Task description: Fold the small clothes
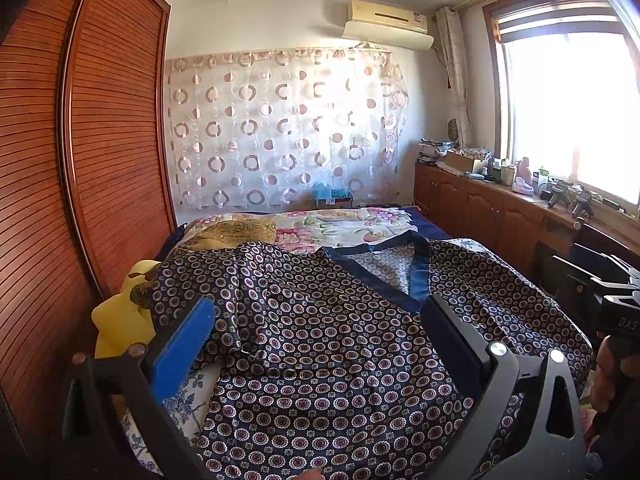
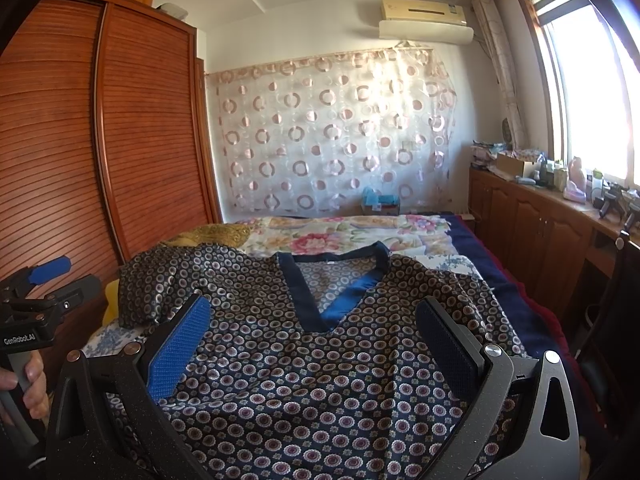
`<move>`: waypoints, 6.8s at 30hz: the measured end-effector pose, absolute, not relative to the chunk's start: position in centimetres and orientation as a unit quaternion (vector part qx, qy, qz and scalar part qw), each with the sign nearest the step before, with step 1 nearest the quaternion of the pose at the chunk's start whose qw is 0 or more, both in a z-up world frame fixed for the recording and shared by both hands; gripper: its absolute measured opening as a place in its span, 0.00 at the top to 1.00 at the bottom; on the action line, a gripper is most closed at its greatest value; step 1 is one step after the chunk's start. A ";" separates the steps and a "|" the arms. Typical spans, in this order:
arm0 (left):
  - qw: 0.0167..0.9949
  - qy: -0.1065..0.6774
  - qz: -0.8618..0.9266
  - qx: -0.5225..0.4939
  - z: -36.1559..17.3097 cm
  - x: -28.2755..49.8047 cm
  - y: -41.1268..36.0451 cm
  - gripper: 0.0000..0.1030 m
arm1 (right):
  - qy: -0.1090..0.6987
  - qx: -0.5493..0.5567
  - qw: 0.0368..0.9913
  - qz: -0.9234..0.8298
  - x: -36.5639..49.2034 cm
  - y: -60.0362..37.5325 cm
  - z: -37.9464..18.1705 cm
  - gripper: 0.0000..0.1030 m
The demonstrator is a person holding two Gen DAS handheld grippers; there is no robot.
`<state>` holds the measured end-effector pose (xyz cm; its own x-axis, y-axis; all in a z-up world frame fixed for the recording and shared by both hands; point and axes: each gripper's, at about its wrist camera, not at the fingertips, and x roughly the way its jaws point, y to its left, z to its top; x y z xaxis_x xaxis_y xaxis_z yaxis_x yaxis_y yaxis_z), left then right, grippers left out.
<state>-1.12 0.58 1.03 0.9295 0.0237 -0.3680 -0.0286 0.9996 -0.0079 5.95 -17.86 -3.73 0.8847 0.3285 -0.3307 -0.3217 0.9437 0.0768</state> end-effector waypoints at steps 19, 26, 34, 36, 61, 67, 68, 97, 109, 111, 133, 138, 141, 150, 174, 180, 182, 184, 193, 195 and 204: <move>0.982 0.186 0.013 -0.007 1.1 -1.2 0.6 0.00 | 0.171 0.010 0.971 0.167 5.9 -17.3 -3.4 0.00; 0.982 0.187 0.013 -0.007 1.3 -1.1 0.5 0.00 | 0.173 0.011 0.970 0.168 6.0 -17.2 -3.3 0.00; 0.978 0.208 0.024 -0.010 -0.2 0.1 1.8 0.00 | 0.197 0.010 0.962 0.187 7.2 -17.1 -5.1 0.00; 0.976 0.214 0.030 -0.014 -0.8 0.4 2.5 0.00 | 0.207 0.011 0.959 0.192 7.7 -17.0 -5.8 0.00; 0.954 0.288 0.073 -0.037 -6.5 3.8 16.0 0.00 | 0.310 -0.088 0.917 0.236 13.7 -11.4 -13.3 0.00; 0.938 0.339 0.036 -0.068 -9.0 6.3 18.7 0.06 | 0.317 -0.098 0.914 0.235 14.3 -10.9 -14.1 0.00; 0.935 0.345 0.029 -0.076 -9.4 6.8 18.9 0.06 | 0.318 -0.099 0.913 0.235 14.4 -10.8 -14.3 0.00; 0.921 0.381 0.011 -0.074 -11.9 10.0 21.9 0.91 | 0.311 -0.076 0.917 0.237 14.3 -11.6 -14.5 0.00; 0.947 0.315 -0.056 -0.037 -3.3 11.1 16.7 0.99 | 0.311 -0.077 0.917 0.239 14.3 -11.4 -14.5 0.00; 0.947 0.312 -0.078 -0.022 -2.1 12.0 14.6 0.99 | 0.311 -0.077 0.917 0.239 14.3 -11.4 -14.5 0.00; 0.938 0.340 -0.063 0.037 -3.8 8.8 11.5 0.54 | 0.310 -0.078 0.916 0.241 14.2 -11.4 -14.6 0.00; 0.922 0.382 -0.047 0.026 -7.9 9.5 12.7 0.50 | 0.314 -0.082 0.914 0.242 14.3 -11.3 -14.7 0.00; 0.915 0.401 -0.045 0.022 -9.6 10.2 12.7 0.50 | 0.316 -0.083 0.914 0.242 14.4 -11.1 -14.8 0.00; 0.902 0.429 -0.039 0.025 -12.5 11.5 12.4 0.49 | 0.327 -0.087 0.907 0.251 14.7 -10.8 -15.0 0.00; 0.911 0.410 -0.039 -0.004 -12.7 11.0 13.8 0.46 | 0.394 -0.163 0.836 0.345 27.4 6.1 -16.7 0.00; 0.911 0.410 -0.039 -0.003 -12.7 11.0 13.7 0.46 | 0.379 -0.201 0.853 0.297 29.7 7.6 -16.6 0.05; 0.911 0.410 -0.039 -0.003 -12.7 11.0 13.8 0.46 | 0.375 -0.197 0.866 0.266 30.8 6.6 -16.1 0.06; 0.911 0.410 -0.039 -0.003 -12.7 11.0 13.8 0.46 | 0.371 -0.178 0.876 0.252 31.5 4.9 -15.1 0.07; 0.912 0.408 -0.037 -0.003 -12.7 10.8 14.0 0.46 | 0.340 -0.106 0.891 0.282 27.0 -6.1 -9.9 0.11; 0.914 0.405 -0.034 -0.003 -12.6 10.6 14.1 0.46 | 0.332 -0.098 0.896 0.278 25.5 -8.7 -9.1 0.11; 0.944 0.330 -0.026 -0.005 -7.8 8.0 11.7 0.46 | 0.309 -0.062 0.930 0.191 20.5 -23.0 -7.5 0.11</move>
